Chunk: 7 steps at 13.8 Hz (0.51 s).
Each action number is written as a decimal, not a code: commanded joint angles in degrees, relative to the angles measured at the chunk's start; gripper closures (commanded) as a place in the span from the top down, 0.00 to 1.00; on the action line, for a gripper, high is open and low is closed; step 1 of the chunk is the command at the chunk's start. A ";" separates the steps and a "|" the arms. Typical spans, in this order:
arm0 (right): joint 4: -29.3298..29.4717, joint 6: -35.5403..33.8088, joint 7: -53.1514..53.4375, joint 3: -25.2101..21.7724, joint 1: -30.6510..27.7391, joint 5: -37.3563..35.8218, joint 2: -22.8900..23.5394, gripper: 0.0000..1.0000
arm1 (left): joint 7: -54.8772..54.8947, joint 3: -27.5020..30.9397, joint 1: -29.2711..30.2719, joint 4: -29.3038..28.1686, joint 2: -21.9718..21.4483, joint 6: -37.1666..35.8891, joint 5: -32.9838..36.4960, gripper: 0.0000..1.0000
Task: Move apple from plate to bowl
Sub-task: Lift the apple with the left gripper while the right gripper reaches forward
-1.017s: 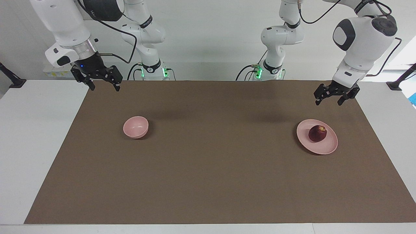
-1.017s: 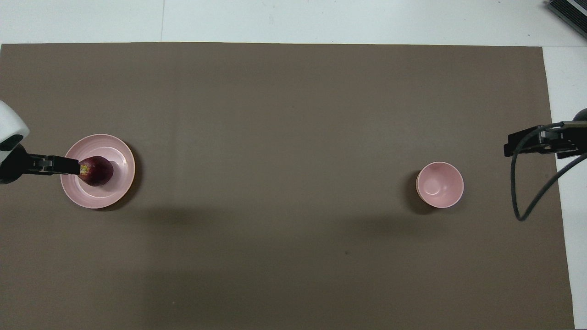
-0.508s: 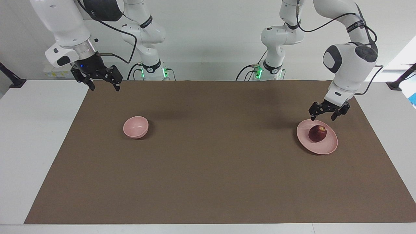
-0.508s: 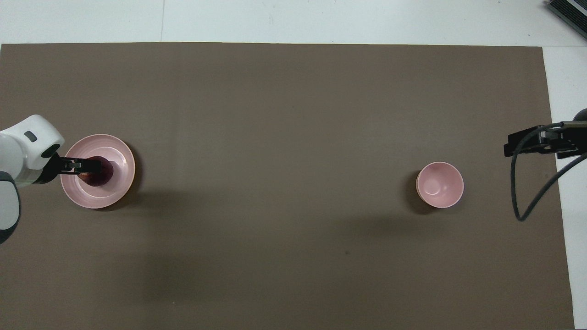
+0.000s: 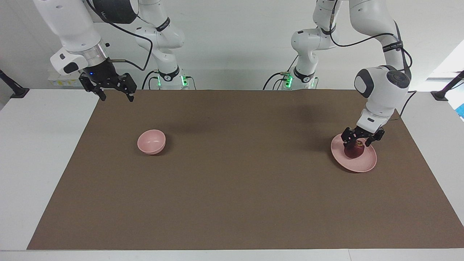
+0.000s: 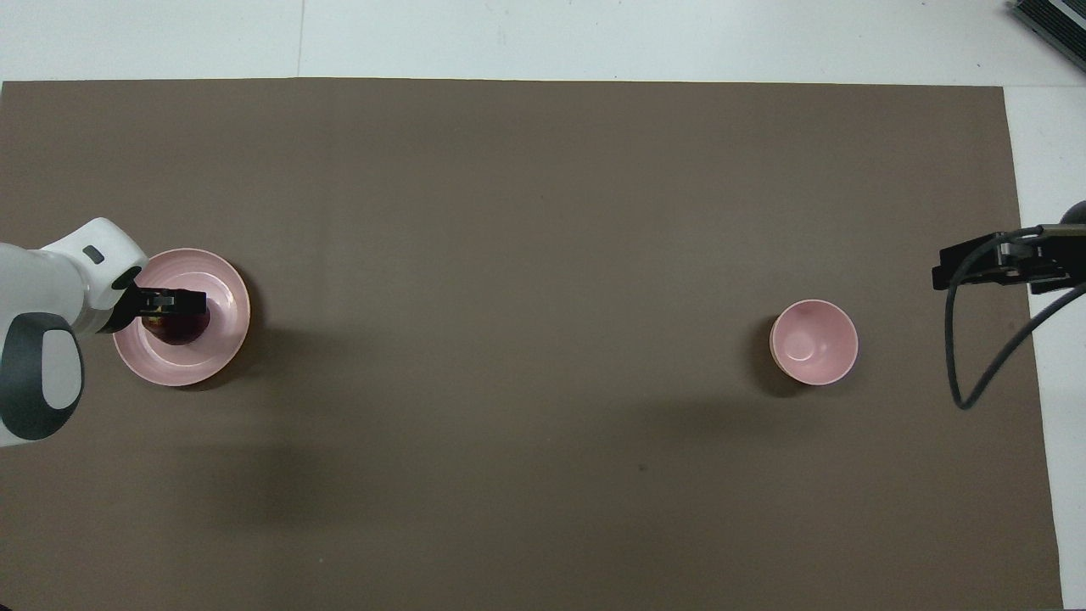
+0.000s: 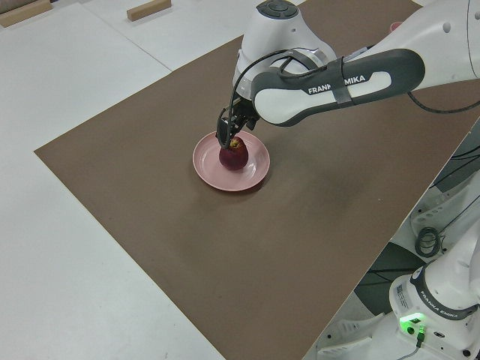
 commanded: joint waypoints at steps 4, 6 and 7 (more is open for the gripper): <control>-0.21 -0.40 0.14 0.36 -0.51 1.04 -0.25 1.00 | -0.03 -0.17 2.80 -2.24 2.48 6.76 -0.35 1.00; -0.30 -0.40 0.14 0.36 -0.51 1.04 -0.25 1.00 | -0.91 -0.26 2.10 -3.99 2.94 9.22 -0.35 1.00; -0.30 -0.40 0.14 0.36 -0.51 1.04 -0.25 1.00 | -1.44 -0.26 2.01 -4.00 2.85 9.23 -0.35 1.00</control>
